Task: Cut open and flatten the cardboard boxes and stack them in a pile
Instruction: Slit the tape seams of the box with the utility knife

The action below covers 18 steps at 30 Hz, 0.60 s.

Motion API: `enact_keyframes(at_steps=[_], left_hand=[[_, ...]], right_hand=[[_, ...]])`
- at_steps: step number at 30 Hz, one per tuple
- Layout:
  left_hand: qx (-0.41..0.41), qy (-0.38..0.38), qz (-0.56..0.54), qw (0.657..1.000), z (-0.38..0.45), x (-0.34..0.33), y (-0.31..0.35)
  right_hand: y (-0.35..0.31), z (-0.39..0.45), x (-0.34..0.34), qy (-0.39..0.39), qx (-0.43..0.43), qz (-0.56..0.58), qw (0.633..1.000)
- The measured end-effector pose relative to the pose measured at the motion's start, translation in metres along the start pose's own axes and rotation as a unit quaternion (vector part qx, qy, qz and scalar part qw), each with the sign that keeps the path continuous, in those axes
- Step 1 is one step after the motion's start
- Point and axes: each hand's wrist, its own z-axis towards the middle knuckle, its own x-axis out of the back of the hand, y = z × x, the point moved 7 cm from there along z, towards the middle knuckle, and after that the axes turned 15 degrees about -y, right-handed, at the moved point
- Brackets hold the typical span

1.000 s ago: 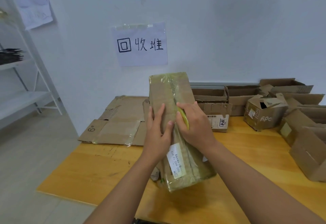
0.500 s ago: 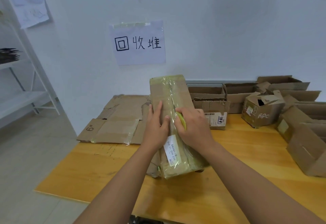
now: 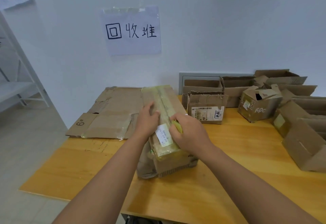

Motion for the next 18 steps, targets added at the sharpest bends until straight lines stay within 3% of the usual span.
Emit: enact_keyframes(at_steps=[5, 10, 18], left_hand=[[0.013, -0.002, 0.003, 1.0, -0.01, 0.004, 0.005], [-0.024, -0.049, 0.113, 0.992, -0.043, -0.015, 0.017], [-0.043, -0.049, 0.082, 0.994, -0.045, -0.015, 0.005]], right_hand=[[0.011, -0.002, 0.004, 0.036, -0.025, 0.104, 0.994], [0.02, -0.002, 0.011, 0.05, -0.038, 0.147, 0.987], [0.021, 0.016, 0.024, 0.092, -0.041, 0.213, 0.972]])
